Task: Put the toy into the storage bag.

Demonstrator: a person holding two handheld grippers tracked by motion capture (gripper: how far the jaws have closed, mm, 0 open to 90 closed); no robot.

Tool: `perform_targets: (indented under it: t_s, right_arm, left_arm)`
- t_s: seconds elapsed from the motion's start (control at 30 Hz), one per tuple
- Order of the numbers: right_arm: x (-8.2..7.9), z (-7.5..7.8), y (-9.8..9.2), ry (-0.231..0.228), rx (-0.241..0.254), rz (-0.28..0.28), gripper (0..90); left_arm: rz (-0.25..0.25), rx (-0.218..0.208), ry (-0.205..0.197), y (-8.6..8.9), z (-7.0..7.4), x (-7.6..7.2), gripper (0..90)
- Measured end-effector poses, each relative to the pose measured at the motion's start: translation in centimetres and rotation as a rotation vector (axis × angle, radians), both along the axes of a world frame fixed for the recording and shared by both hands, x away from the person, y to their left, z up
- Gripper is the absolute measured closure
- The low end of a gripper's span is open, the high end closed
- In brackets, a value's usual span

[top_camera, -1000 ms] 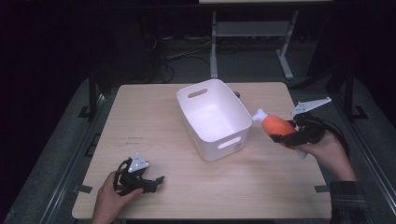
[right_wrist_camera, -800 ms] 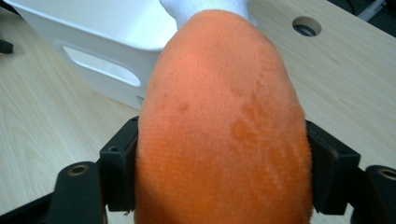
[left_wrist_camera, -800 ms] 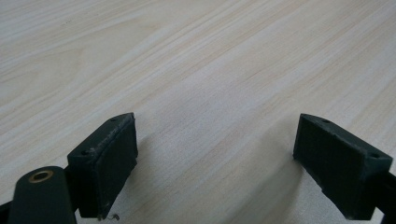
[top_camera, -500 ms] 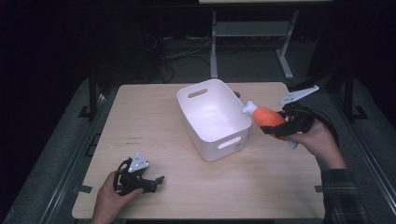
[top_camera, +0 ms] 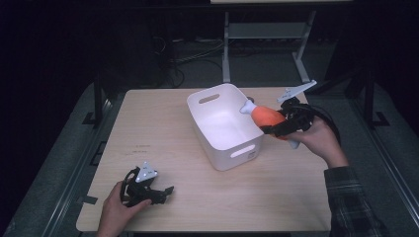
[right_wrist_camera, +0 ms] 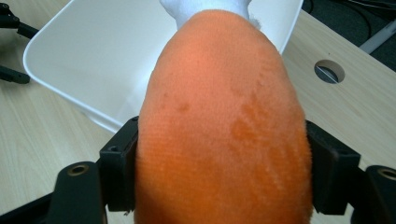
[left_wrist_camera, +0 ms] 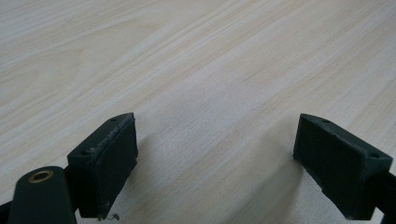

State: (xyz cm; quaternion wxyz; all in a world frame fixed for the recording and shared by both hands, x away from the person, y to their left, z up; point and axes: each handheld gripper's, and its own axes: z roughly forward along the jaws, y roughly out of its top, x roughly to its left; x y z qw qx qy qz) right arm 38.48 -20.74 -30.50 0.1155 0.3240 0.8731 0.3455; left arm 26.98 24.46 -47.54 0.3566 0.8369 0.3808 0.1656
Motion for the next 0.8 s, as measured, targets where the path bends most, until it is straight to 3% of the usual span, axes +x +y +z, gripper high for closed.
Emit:
perform_targets:
  t_s: [0.8]
  right_arm:
    - [2.7, 0.7, 6.3, 0.007, -0.026, 0.035, 26.1]
  left_arm:
    - [0.002, -0.002, -0.001, 0.0, 0.0, 0.0, 12.8]
